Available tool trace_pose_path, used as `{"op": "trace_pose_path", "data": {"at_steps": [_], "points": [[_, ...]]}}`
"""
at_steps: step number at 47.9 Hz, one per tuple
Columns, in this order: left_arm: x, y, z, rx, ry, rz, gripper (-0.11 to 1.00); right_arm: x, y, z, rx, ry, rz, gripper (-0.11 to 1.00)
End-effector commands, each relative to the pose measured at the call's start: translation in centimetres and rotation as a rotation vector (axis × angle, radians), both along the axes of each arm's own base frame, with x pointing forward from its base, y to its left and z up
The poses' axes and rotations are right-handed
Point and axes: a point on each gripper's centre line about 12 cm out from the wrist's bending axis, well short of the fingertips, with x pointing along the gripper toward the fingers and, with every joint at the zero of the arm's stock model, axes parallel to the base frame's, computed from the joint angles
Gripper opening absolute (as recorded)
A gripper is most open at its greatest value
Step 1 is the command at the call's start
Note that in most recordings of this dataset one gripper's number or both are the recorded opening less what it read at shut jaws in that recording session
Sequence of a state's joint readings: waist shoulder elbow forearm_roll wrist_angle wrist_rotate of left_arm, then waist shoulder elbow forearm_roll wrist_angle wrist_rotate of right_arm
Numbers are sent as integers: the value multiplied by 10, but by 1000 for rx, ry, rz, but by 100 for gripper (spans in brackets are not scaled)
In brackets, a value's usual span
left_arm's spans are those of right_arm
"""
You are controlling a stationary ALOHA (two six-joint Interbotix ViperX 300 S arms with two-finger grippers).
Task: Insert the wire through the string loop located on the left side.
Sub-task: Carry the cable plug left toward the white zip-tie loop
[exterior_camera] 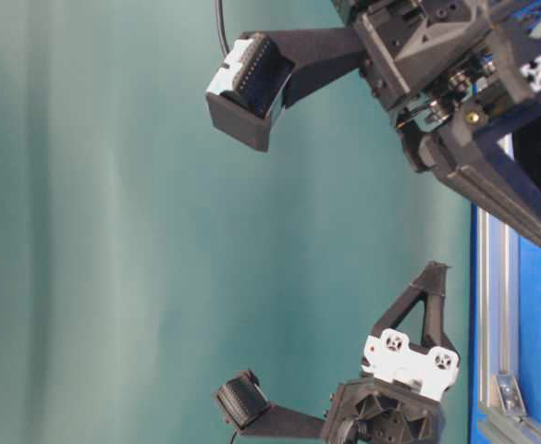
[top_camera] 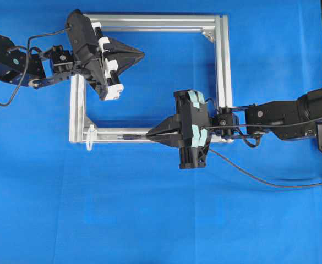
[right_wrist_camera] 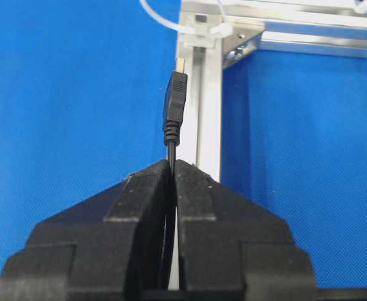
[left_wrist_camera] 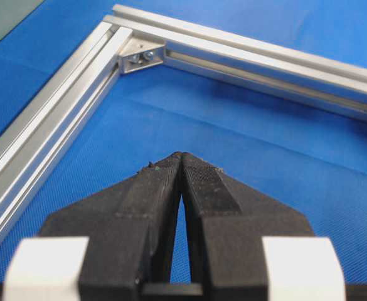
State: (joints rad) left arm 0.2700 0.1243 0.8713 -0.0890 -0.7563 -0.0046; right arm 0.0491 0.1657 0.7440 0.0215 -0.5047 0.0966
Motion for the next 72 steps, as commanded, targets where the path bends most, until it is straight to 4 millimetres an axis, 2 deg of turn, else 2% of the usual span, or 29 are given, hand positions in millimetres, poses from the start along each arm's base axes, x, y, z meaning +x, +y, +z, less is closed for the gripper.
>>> {"op": "trace_pose_path", "data": {"at_steps": [1,19,43,72], "points": [[2,-1,14,13,-41,-5,0,2,-2,16,4,-46,-7,-10],[2,-1,14,14,-42,-5,0,3,-2,16,7,-47,-8,-10],[2,-1,14,14,-42,-5,0,38,0,15,10,-66,-8,-10],[3,-1,14,15,-44,-7,0,52,0,12,10,-58,-8,-10]]}}
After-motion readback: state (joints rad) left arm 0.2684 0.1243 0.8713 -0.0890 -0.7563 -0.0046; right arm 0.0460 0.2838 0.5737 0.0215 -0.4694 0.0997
